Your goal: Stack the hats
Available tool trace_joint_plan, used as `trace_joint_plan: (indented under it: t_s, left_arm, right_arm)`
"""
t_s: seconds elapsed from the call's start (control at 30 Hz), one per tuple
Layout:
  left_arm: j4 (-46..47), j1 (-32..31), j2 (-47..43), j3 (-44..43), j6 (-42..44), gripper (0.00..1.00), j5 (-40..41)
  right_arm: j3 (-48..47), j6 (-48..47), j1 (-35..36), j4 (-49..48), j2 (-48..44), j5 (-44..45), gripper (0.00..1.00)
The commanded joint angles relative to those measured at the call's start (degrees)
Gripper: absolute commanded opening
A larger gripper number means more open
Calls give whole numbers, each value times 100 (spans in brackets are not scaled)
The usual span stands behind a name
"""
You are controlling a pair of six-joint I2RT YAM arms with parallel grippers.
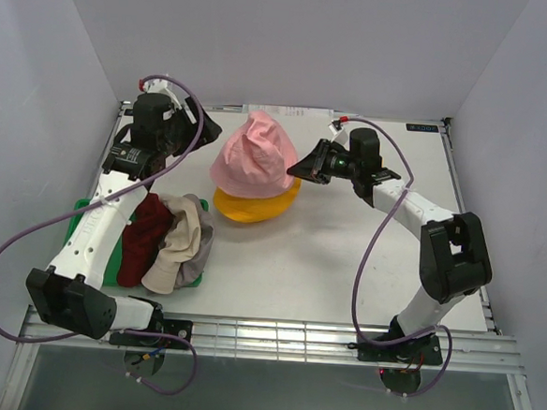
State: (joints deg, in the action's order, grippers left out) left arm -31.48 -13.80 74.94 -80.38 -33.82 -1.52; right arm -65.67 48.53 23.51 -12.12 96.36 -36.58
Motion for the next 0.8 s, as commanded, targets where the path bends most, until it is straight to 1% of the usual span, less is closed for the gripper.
trace_joint_plan:
  t_s: [0.0,0.17,0.27,0.37,0.47,0.53,0.77]
  left_arm:
    - [-218,290,-120,92,-352,81,-172]
    - [46,642,-102,478,-634,82,-989]
    - [186,738,-32,584,-818,82,-1288]
    - [528,809,30,900,-1108,82,-1763]
    - [1151,862,56,1252,-1441,82,-2229]
    - [1285,862,143,1375,-1592,82,-2466]
    - [1619,871,144,1674,-1970,83,-2687]
  right_arm:
    - [-69,-213,-118,-80,111,-192,8]
    - [-156,-300,-224,-80,217,-341,8]
    - [-288,-344,-233,-36,252,-403,8]
    - [-385,-371,-233,8,305,-473,8]
    - [-455,-415,-233,69,314,-508,8]
    - [-464,-441,-233,87,296,-508,8]
    - [-499,-459,-232,140,278,-535,8]
